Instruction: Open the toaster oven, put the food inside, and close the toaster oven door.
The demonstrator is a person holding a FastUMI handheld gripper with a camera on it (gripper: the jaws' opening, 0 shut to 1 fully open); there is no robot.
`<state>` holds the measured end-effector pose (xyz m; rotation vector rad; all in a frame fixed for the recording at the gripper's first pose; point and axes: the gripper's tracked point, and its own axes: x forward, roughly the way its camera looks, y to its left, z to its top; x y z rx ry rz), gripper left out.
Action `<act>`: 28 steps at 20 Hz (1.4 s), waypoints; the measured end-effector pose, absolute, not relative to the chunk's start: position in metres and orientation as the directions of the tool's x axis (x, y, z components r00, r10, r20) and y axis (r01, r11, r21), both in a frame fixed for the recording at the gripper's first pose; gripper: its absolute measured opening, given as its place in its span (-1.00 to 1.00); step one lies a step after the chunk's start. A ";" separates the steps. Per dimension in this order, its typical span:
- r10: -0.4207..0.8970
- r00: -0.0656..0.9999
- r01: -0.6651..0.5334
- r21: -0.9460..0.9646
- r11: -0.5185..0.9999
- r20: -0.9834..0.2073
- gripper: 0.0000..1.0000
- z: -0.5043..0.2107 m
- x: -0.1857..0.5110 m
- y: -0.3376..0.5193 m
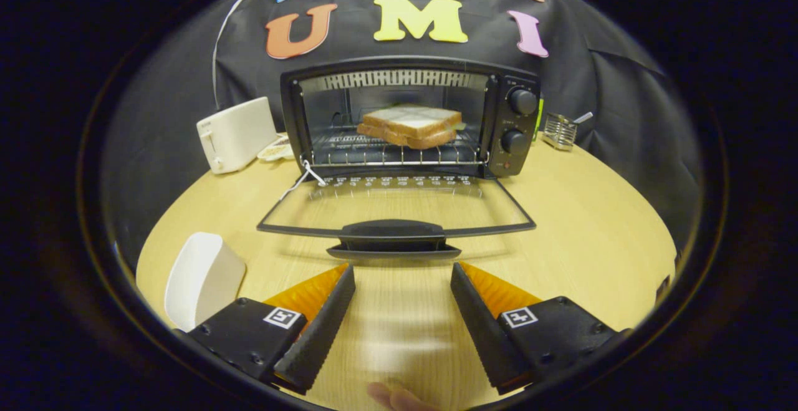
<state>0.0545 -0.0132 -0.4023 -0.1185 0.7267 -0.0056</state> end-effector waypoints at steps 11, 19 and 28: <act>-0.048 0.734 -0.026 -0.099 0.995 -0.678 1.00 -0.407 0.061 -0.007; -0.070 0.695 0.000 -0.098 0.995 -0.716 1.00 -0.407 0.060 -0.009; -0.074 0.752 0.007 -0.105 0.994 -0.655 1.00 -0.378 0.064 -0.003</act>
